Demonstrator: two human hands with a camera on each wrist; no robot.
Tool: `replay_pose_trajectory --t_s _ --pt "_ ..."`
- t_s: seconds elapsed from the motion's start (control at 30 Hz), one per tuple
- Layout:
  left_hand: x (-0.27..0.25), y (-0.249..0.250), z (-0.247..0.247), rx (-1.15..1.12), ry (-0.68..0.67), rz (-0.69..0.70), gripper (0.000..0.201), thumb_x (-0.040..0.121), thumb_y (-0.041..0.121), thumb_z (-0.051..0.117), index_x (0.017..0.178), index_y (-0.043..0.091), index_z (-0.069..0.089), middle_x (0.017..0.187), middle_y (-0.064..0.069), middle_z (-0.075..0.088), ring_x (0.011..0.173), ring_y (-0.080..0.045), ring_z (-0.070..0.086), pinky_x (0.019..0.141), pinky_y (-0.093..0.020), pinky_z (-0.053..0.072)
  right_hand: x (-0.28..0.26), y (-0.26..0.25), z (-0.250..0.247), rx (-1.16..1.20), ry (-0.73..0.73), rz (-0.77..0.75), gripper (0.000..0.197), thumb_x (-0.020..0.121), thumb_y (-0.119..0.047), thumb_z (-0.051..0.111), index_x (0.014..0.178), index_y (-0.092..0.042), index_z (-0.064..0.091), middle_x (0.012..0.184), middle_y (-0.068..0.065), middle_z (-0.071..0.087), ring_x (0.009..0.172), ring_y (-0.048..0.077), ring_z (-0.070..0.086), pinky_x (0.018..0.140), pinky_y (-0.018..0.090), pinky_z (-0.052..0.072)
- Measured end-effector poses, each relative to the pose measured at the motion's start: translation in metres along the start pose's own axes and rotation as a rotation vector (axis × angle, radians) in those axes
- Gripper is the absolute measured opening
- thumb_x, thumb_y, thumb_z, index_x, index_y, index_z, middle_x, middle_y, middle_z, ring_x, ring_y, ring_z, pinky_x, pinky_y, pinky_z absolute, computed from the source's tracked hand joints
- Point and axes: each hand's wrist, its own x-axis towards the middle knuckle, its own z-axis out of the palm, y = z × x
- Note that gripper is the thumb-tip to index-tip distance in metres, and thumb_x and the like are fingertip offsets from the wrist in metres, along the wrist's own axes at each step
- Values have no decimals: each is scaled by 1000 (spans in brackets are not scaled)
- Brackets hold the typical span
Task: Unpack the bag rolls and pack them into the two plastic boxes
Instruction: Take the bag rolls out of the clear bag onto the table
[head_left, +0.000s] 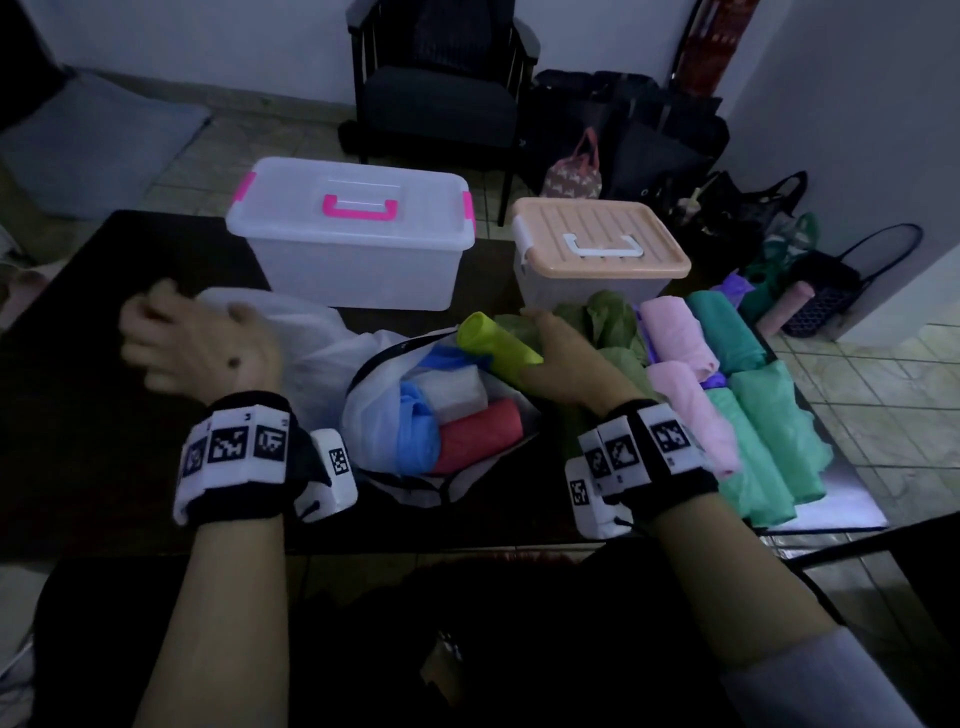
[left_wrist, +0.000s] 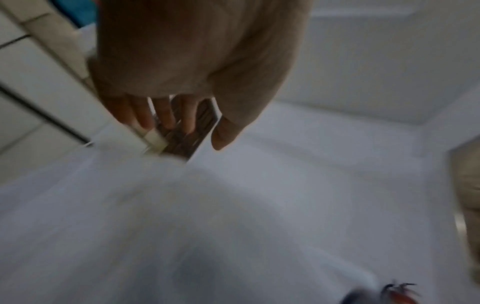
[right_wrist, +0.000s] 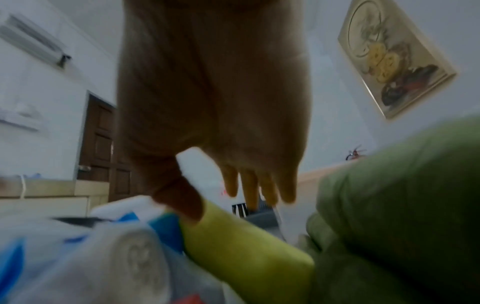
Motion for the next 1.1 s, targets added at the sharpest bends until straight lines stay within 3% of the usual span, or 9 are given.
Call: replay_pose_trajectory --t_s 0.13,0.2,0.33,0.4,0.5,0.7,0.83,0.93,1.1 --pt "-20 29 -14 -119 -149 351 34 96 25 45 124 7 50 131 -15 48 119 -27 45 89 -26 33 13 3 6 14 -213 99 69 84 -11 63 144 -10 28 130 8 45 122 22 45 97 25 34" --pt "-28 35 -4 -82 -407 330 40 97 35 41 119 4 53 119 -13 54 104 -23 50 78 -24 31 19 6 5 -3 -204 90 74 85 -9 63 147 -9 21 138 13 41 128 25 42 97 24 32" --pt "-36 17 30 160 -702 278 79 85 68 35 116 -1 56 119 -22 56 106 -36 52 86 -38 38 33 10 10 -49 -190 92 73 86 -12 63 147 -11 22 141 13 41 129 26 42 100 26 33" --pt "-40 3 39 252 -694 337 81 80 72 41 109 -1 60 112 -24 59 101 -37 55 84 -39 40 39 14 14 -33 -135 57 65 85 -13 63 142 -9 33 137 13 48 125 25 47 104 30 37" --pt "-44 -12 41 284 -692 429 49 90 50 50 102 4 63 107 -16 63 97 -29 55 78 -31 36 43 16 20 -49 -37 7 44 87 -16 61 128 -6 50 123 14 60 113 27 56 87 22 39" --pt "-46 -35 39 7 -508 180 28 99 18 37 108 -1 56 104 -12 56 89 -24 49 80 -32 36 39 11 18 -198 45 131 49 89 -24 58 128 3 44 129 25 48 120 38 46 97 39 37" --pt "-41 -41 51 -106 -498 -41 34 99 23 35 112 0 57 117 -19 59 107 -34 55 91 -37 41 35 7 8 90 110 195 57 90 -28 59 131 7 39 131 24 46 117 34 49 87 34 40" --pt "-47 -37 61 -198 -557 -202 37 98 28 36 113 3 58 118 -18 59 107 -33 56 97 -42 44 24 -3 -2 416 179 243 40 90 -24 59 115 7 55 102 14 60 81 21 58 61 27 45" --pt "-62 -22 71 -101 -549 -226 37 100 27 34 113 0 56 118 -21 57 111 -32 54 99 -42 41 0 -2 -23 1092 219 392 14 93 -16 55 82 -7 56 70 5 65 59 16 62 51 24 52"
